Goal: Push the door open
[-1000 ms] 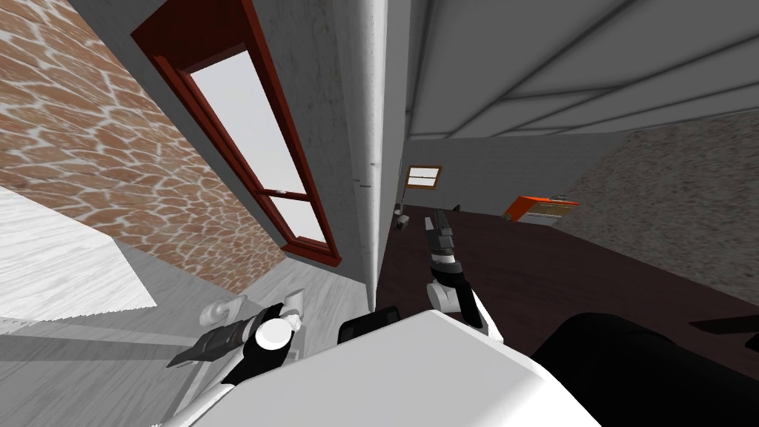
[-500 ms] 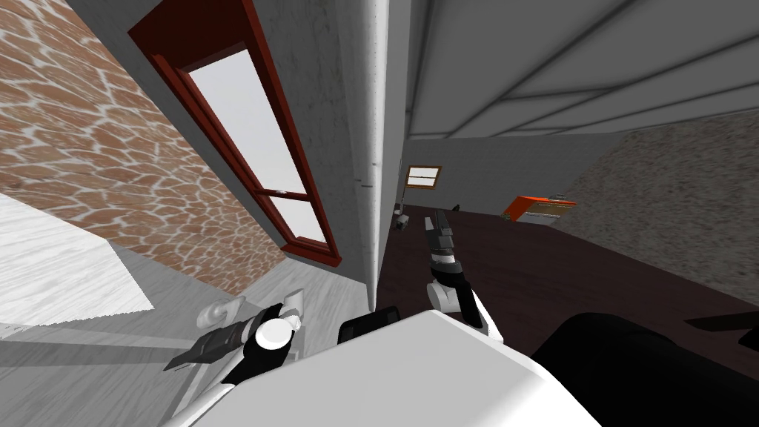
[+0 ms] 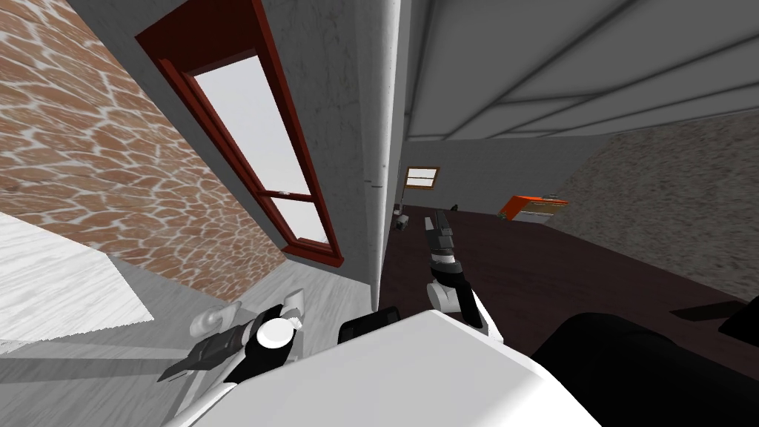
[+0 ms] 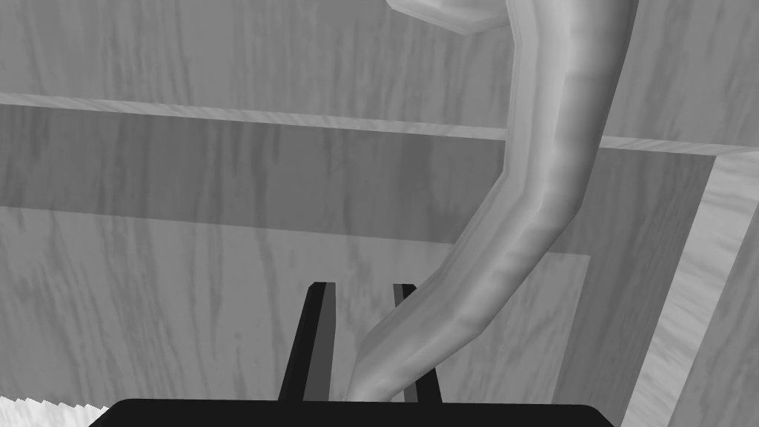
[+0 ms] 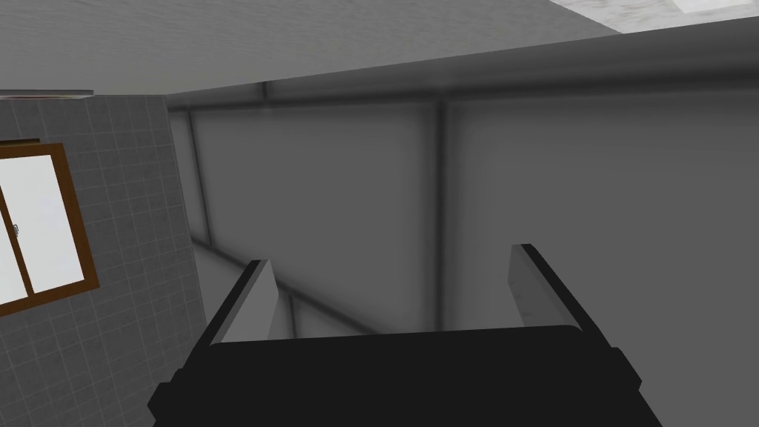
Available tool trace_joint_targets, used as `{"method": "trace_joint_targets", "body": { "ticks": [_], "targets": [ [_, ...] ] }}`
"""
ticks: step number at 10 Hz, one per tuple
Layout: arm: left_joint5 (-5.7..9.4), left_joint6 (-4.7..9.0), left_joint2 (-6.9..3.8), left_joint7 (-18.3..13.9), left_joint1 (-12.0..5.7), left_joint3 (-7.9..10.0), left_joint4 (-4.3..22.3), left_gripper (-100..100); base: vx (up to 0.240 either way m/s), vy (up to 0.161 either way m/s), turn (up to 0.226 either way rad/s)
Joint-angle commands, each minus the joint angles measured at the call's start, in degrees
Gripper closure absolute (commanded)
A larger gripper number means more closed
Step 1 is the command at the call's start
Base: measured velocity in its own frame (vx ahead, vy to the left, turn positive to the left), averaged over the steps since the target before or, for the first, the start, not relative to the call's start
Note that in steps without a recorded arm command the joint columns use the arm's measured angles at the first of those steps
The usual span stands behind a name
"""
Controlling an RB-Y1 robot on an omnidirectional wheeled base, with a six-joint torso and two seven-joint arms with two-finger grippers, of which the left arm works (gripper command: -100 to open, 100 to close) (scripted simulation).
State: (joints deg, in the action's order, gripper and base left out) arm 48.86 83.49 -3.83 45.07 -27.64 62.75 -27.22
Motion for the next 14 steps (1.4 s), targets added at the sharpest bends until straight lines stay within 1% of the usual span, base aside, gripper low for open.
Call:
{"method": "trace_joint_targets", "body": {
  "ticks": [1,5,7,14],
  "targets": [
    [0.43,1.35,-0.64,0.19,-0.7,0.55,0.31,100,0.003,0.1,-0.047],
    [2.02,3.72,-0.05,0.89,-1.31,2.34,0.58,100,0.006,0.108,-0.052],
    [2.78,4.9,0.32,1.23,-1.61,3.2,0.71,100,0.001,0.026,-0.011],
    [2.78,4.9,0.32,1.23,-1.61,3.2,0.71,100,0.0,0.0,0.0]
  ]
}}
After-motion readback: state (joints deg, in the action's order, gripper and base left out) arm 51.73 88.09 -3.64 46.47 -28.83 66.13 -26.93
